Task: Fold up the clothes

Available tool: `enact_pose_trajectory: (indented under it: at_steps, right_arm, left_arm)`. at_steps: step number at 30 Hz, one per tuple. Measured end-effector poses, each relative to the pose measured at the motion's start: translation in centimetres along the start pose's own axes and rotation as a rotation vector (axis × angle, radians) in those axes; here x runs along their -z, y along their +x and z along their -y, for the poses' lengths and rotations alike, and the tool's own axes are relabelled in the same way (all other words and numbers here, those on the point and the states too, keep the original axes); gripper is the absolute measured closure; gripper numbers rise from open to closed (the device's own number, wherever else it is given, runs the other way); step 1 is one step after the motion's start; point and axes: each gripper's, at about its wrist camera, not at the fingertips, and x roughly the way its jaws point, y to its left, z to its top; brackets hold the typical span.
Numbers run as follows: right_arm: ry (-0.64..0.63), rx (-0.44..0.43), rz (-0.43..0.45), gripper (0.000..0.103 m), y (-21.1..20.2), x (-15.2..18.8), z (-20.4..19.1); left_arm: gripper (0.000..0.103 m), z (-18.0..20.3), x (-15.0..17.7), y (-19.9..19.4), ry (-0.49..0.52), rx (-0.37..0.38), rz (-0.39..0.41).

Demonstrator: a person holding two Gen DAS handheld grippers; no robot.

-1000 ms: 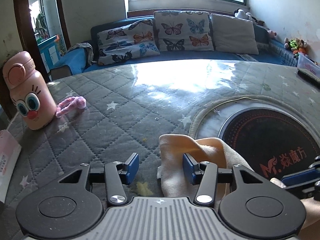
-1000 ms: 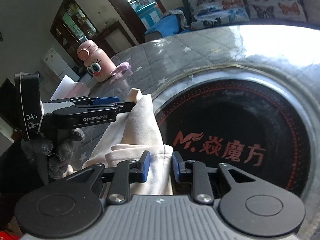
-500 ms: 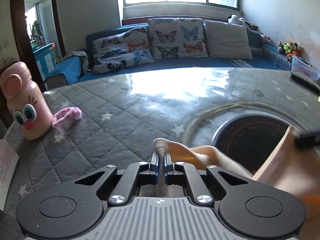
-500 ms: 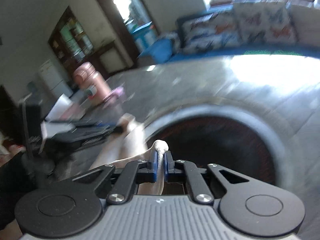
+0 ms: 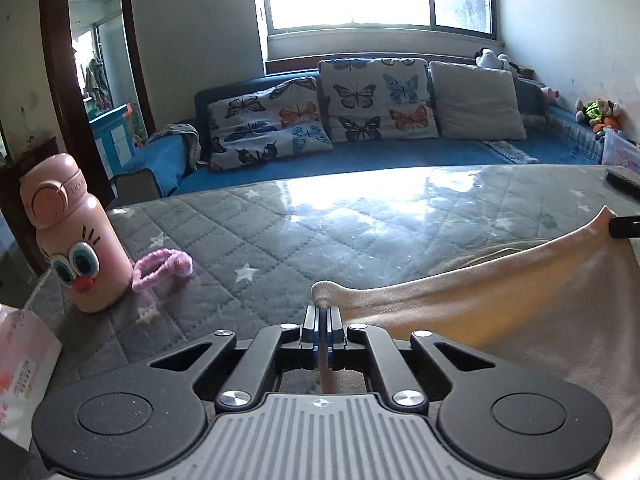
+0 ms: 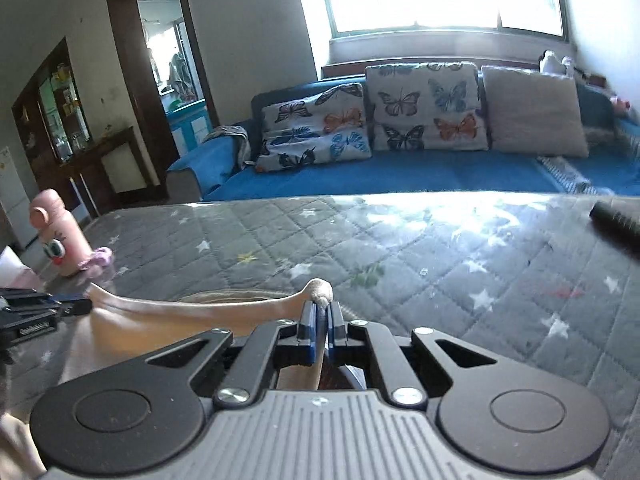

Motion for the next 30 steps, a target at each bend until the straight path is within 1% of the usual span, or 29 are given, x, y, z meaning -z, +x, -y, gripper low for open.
enact_pose_trajectory:
  at_steps: [2,5,6,8,12,14,16,18,19,22,24,25,28,29,30]
  right_arm:
    - [-0.014,0.019,-0.012,0.098,1.1,0.2,0.1]
    - [-0.035,0.041,-0.057,0.097,2.8,0.7,0.3]
    - [-0.041,0.044,-0.075,0.096,3.2,0.8,0.3]
    - [-0.056,0.055,-0.094,0.091,3.4,1.1,0.3]
    - [-0.084,0.027,-0.100,0.089,1.8,1.6,-0.3]
    - [-0.111,-0.004,-0.112,0.087,0.5,2.0,-1.2]
    - [-0.132,-0.046,-0.127,0.086,-0.9,2.6,-2.1]
    - [-0.147,-0.113,-0.147,0.082,-2.5,3.5,-3.1]
    - [-0.162,-0.143,-0.154,0.077,-3.3,4.0,-3.7]
    - [-0.236,-0.223,-0.165,0.068,-6.2,5.4,-5.6]
    - [-0.294,-0.271,-0.168,0.066,-8.3,6.4,-7.0]
    - [-0.315,-0.288,-0.169,0.064,-9.1,6.8,-7.5]
    - [-0.384,-0.347,-0.182,0.062,-11.5,7.9,-9.4]
    - [-0.400,-0.362,-0.187,0.061,-12.0,8.3,-9.9]
    - [-0.414,-0.375,-0.192,0.060,-12.4,8.7,-10.3]
  left_arm:
    - [0.099,0.2,-0.1,0.7,0.012,-0.014,-0.007]
    - [0.099,0.4,0.0,1.6,0.028,-0.033,-0.027]
    - [0.096,0.3,0.1,1.7,0.026,-0.028,-0.036]
    - [0.094,0.4,0.3,1.2,0.035,-0.023,-0.044]
    - [0.092,1.1,0.8,-0.7,0.070,0.006,-0.030]
    - [0.092,1.7,1.2,-1.6,0.080,0.036,-0.033]
    - [0.089,2.4,1.7,-2.4,0.096,0.069,-0.039]
    - [0.080,3.2,2.2,-3.2,0.116,0.096,-0.047]
    - [0.079,3.7,2.4,-3.4,0.125,0.104,-0.050]
    - [0.078,4.9,3.1,-3.9,0.143,0.124,-0.059]
    - [0.071,5.3,3.5,-4.1,0.144,0.132,-0.068]
    - [0.069,5.5,3.7,-4.2,0.144,0.133,-0.071]
    - [0.061,5.9,4.1,-4.5,0.143,0.134,-0.080]
    - [0.057,6.0,4.2,-4.6,0.141,0.135,-0.083]
    - [0.056,6.1,4.4,-4.7,0.139,0.136,-0.086]
